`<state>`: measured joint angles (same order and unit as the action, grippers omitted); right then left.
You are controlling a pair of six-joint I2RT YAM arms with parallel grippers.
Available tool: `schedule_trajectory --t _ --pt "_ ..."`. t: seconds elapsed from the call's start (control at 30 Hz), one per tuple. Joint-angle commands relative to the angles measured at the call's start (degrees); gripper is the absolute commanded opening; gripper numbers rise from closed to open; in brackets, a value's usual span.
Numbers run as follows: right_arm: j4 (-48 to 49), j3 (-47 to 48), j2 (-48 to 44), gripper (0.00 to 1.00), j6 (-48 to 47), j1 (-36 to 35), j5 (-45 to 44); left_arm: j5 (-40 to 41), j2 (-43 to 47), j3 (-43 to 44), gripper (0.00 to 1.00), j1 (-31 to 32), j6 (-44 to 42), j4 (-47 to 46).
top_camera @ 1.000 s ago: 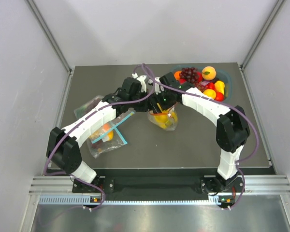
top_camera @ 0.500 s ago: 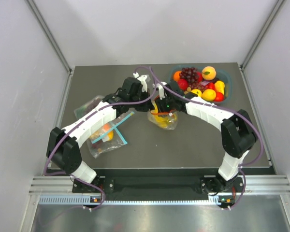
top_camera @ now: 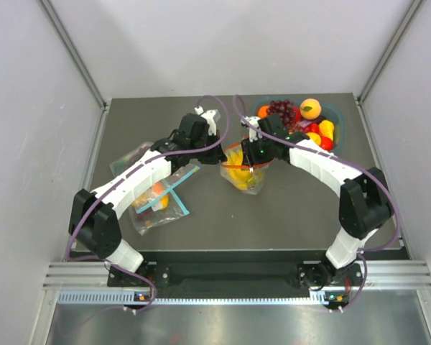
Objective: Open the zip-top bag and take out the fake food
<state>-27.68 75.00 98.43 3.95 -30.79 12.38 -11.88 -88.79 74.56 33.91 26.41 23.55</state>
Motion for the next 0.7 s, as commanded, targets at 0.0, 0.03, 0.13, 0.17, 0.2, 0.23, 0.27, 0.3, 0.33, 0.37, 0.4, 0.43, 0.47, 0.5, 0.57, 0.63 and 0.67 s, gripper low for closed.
schedule_trajectory --t 0.0,0.03,0.13,0.17,0.2,0.23,0.27,0.3,0.33,0.37,0.4,0.43,0.47,0.5,0.57,0.63,0.67 --pt "-5.09 4.01 -6.93 0.05 1.06 2.13 4.14 1.33 1.52 -0.47 0.0 -1.04 -1.19 -2.11" --pt "-5.45 4.62 -7.55 0.04 1.41 2.57 5.01 1.33 1.52 -0.82 0.0 -0.95 -1.28 -2.11" --pt "-5.37 4.98 -9.83 0.04 4.57 4.24 6.95 0.9 1.61 -1.7 0.0 -1.04 -1.36 -2.37" --pt "-5.02 4.98 -10.27 0.04 6.41 4.59 8.61 0.54 1.69 -1.79 0.0 -1.04 -1.28 -2.63" --pt "-4.32 4.98 -10.97 0.03 7.47 5.12 9.58 0.37 1.69 -1.97 0.0 -1.04 -1.28 -2.72" --pt "-3.79 4.98 -11.24 0.03 8.61 5.3 10.55 0.37 1.61 -2.14 0.0 -0.95 -1.28 -2.89" --pt "-3.09 4.89 -11.51 0.03 10.89 5.56 12.65 0.54 1.52 -2.23 0.0 -1.04 -1.36 -2.9" --pt "-2.21 4.89 -11.94 0.02 12.04 6.0 13.62 0.63 1.43 -2.32 0.0 -1.04 -1.37 -2.81" --pt "-1.94 4.98 -12.12 0.02 13.18 6.26 14.68 0.72 1.34 -2.41 0.0 -1.04 -1.45 -2.81" --pt "-1.68 5.07 -12.21 0.01 15.37 6.61 17.21 0.8 1.34 -2.41 0.0 -1.04 -1.45 -2.81" --pt "-1.67 5.15 -12.3 0.01 16.26 7.4 18.46 0.81 1.34 -2.49 0.0 -1.04 -1.37 -2.9" --pt "-1.59 5.24 -12.39 0.01 17.14 7.75 19.86 0.81 1.34 -2.58 0.0 -1.04 -1.37 -2.9" --pt "-1.76 5.16 -12.47 0.01 18.8 8.28 22.66 0.89 1.43 -2.58 0.0 -1.04 -1.28 -2.98" --pt "-1.33 5.07 -12.74 0.01 19.43 9.07 23.9 0.89 1.43 -2.67 0.0 -1.04 -1.28 -3.16" --pt "-0.45 4.8 -13.61 0.01 21.88 9.95 27.67 0.89 1.52 -2.85 0.0 -0.95 -1.1 -3.25" --pt "1.66 4.19 -14.23 0.01 23.64 11.18 31.1 1.07 1.61 -3.11 0.0 -1.04 -0.84 -3.68" --pt "2.62 3.93 -14.67 0.01 25.91 11.53 32.25 1.16 1.61 -3.2 0.0 -1.04 -0.75 -3.69"
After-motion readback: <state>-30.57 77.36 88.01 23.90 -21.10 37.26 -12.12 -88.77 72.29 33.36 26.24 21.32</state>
